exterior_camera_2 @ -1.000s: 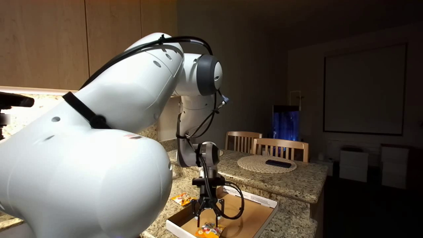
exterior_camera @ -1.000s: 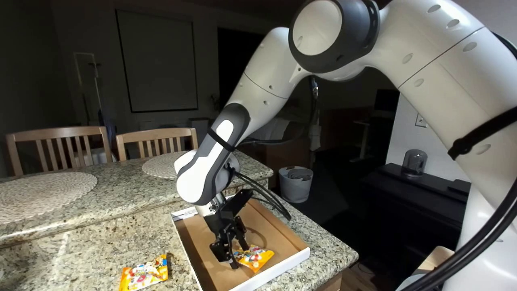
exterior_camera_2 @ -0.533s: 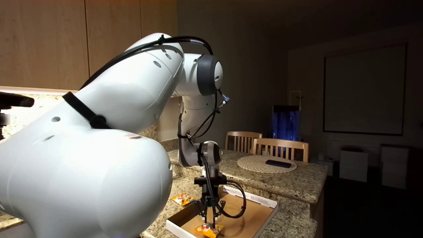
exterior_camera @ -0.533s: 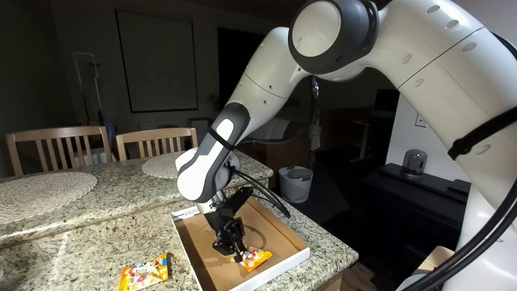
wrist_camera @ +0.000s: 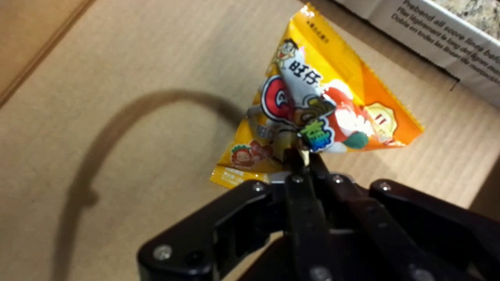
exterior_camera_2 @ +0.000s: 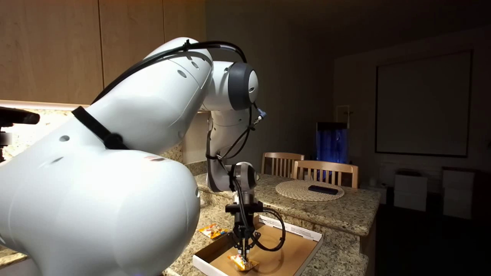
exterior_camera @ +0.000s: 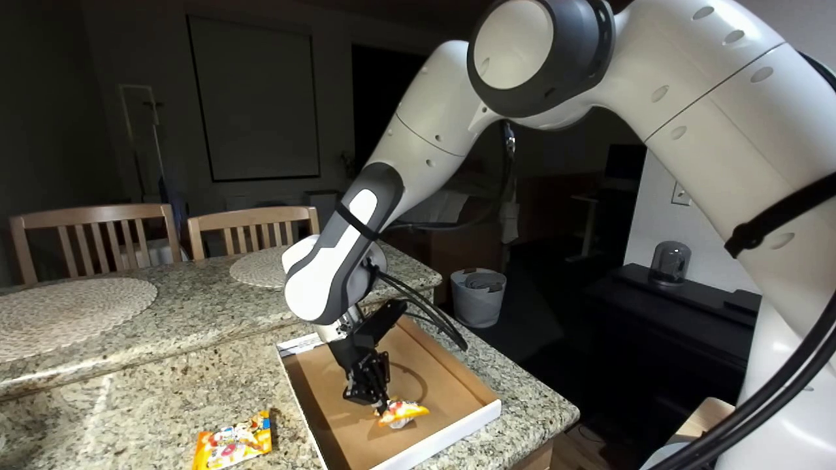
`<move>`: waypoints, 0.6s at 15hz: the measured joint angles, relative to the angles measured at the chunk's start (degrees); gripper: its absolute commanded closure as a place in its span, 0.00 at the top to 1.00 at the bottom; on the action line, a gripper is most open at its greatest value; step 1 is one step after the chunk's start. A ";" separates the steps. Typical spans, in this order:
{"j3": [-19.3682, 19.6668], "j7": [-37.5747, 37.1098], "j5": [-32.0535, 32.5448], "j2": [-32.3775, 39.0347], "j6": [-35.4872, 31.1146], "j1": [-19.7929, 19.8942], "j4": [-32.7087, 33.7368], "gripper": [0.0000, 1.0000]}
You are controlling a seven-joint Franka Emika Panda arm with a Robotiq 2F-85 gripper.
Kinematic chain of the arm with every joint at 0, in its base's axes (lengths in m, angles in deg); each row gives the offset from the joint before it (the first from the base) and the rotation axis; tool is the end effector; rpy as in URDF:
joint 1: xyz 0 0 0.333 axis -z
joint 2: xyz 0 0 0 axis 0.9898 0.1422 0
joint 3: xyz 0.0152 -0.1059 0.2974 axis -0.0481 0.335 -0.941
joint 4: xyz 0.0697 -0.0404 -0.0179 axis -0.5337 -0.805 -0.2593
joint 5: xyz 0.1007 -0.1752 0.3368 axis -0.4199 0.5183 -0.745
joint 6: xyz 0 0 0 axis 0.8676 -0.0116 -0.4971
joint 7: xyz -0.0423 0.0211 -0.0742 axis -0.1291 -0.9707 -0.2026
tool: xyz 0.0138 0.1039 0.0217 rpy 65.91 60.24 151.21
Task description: Remove the two orange sachets from the box and place them on the countertop
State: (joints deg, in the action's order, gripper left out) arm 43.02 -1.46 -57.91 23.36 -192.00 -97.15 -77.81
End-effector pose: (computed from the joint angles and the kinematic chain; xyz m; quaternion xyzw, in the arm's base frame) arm 0.5421 0.2110 0.0947 0.9323 0.2705 -0.2258 0.0813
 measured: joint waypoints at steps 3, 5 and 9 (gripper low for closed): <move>-0.26 -1.51 0.00 -1.32 -5.00 -0.24 -1.19 0.08; -0.57 -3.45 -0.16 -3.22 -11.03 -0.26 -3.19 0.07; -0.74 -7.99 -0.86 -7.93 -23.71 -0.53 -7.53 0.08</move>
State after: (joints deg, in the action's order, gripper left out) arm 42.27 -9.44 -58.77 15.43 -215.71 -97.67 -85.35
